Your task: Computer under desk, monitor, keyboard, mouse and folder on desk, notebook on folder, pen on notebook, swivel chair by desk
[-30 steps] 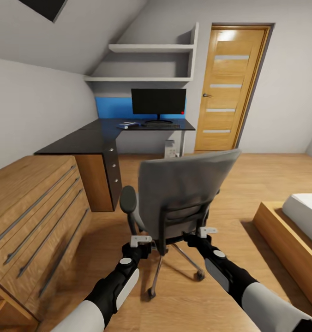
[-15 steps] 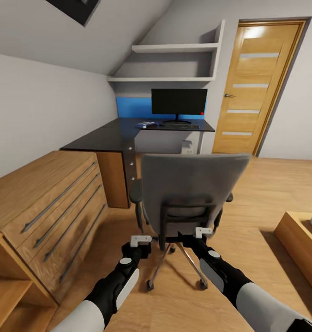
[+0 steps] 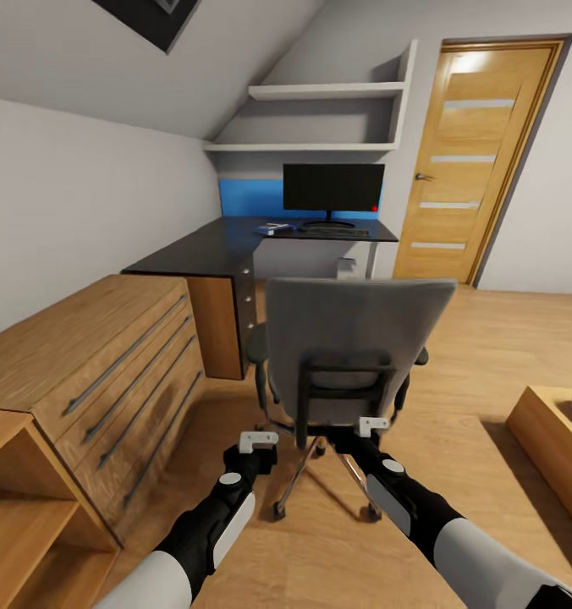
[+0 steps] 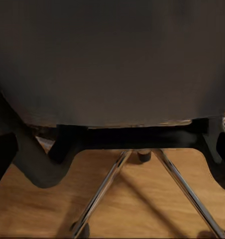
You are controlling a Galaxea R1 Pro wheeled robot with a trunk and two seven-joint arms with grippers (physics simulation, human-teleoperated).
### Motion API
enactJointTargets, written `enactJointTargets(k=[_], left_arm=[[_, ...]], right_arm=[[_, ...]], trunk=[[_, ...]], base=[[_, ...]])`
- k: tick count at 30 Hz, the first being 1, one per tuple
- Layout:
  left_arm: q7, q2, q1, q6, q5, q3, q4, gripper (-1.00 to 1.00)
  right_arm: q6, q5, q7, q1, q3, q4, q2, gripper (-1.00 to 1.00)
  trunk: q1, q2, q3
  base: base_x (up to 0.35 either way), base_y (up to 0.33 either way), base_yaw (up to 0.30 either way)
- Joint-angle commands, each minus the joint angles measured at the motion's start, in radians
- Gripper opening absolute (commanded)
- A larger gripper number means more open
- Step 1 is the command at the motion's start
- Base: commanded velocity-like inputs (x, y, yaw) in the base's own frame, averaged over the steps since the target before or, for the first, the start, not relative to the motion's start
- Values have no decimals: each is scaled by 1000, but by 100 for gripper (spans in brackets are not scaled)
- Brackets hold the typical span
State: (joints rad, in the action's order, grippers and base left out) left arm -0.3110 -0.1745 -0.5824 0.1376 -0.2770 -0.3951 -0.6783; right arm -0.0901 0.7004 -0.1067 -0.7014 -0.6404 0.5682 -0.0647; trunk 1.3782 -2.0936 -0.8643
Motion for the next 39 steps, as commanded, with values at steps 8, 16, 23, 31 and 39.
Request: enactJointTargets(k=[8,16,23,31,39], left_arm=[[-7,0,-1,5,-5,-2,-1,100],[-9,0,-1,5,-4,-2,0,100],[-8,0,-1,5,-5,-2,1,100],[-8,0,-1,5,-4,-3,44,100],[-8,0,-1,4,-3,-4,55,100]], right_arm=[[-5,10,-7,-1,-8,1,-1,100],[-5,10,-5,-1,-8,1,-2,100],[-8,10,-5,-1,-7,1,-5,100],[-23,8,-4,-1,-7,-2,-7,100],[-39,-27,-4,-1,-15,-31,-3,100]], trunk=[[-1,0,8],[-1,0,16],[-1,0,23],[-1,0,24],[-1,0,25]], base=[[-205,185,-170],[-29,26,-216],[-2,-1,-243],[115,-201,-105],[68,-67,-6]])
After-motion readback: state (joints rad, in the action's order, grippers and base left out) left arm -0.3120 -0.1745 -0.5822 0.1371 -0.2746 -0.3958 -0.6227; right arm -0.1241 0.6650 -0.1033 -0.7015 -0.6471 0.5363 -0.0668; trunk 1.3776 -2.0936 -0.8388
